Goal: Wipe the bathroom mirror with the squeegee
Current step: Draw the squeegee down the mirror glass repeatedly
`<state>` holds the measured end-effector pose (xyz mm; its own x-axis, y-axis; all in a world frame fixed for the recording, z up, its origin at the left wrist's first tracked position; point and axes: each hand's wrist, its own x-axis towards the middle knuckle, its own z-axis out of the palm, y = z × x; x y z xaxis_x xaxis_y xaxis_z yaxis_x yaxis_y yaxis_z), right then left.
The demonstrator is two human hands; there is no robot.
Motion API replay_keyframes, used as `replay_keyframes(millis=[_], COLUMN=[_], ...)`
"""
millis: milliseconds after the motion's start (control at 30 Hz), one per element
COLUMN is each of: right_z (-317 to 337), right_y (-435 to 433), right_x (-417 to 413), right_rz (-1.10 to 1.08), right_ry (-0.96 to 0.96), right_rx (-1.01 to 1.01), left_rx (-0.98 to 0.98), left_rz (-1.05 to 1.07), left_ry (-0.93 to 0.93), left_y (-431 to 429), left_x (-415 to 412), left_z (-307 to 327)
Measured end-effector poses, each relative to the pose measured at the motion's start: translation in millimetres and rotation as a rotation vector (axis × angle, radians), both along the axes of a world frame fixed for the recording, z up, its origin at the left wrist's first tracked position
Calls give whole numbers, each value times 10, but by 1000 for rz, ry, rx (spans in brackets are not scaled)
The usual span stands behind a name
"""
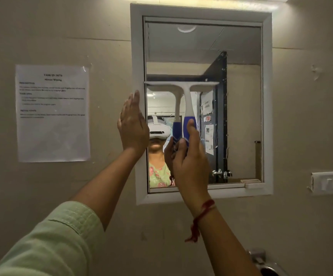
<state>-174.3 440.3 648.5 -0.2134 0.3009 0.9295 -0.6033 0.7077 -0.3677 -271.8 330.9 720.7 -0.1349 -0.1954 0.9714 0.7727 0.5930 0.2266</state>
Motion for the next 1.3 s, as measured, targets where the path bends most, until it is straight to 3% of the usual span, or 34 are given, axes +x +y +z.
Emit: replay_keyframes(millis=[167,400,633,867,1133,1300], right_z=[351,-313,156,-479,-1,-459], right_y=[-15,-64,5,-13,83,51], right_x=[14,14,-11,44,2,118], right_rz=[1,35,-17,72,-23,35], right_ry=[28,-20,25,-70,-4,-65], right_rx=[0,-16,-3,-3,24,42], left_rx=[-2,-2,-7,-16,-14,-28], left_rz=[2,82,14,-32,-14,-51], left_ry=[2,-17,-11,19,22,45], left_y=[2,0,-5,-5,-2,-14], left_x=[26,0,4,16,4,3], left_z=[8,11,7,11,15,15])
